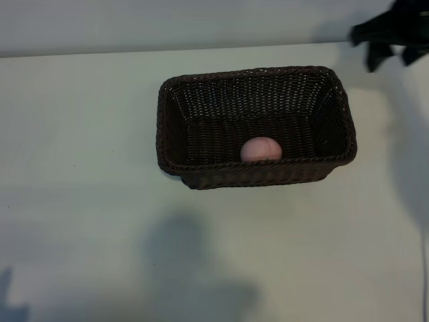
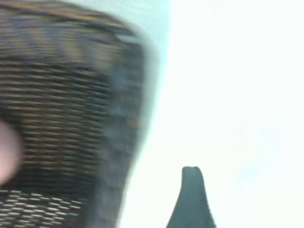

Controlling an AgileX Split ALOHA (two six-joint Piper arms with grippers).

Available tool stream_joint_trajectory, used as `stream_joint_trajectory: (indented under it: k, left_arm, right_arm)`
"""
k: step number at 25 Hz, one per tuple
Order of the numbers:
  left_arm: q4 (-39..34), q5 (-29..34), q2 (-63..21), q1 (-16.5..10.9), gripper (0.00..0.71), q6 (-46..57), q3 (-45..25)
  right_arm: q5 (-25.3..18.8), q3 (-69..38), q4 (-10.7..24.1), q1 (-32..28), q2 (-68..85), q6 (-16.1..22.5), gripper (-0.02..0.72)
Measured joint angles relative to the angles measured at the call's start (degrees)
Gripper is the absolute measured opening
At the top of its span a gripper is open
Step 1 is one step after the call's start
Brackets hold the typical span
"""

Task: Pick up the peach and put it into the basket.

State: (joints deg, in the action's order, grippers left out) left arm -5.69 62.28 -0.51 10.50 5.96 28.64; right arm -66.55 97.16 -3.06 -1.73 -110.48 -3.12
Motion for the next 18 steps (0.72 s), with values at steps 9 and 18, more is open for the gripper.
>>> stream_joint_trajectory:
  k: [9,18]
  left_arm:
    - [0.0,0.0,0.0,0.0,0.552,0.0,0.0]
    - [0.0,0.0,0.0,0.0,0.552,0.0,0.0]
  right_arm:
    - [-3.11,0.07,-0.2,-8.0,3.5,-0.7,0.484]
    - [-3.21,0.01,-1.34,-9.3,23.93,-0.82,0.481]
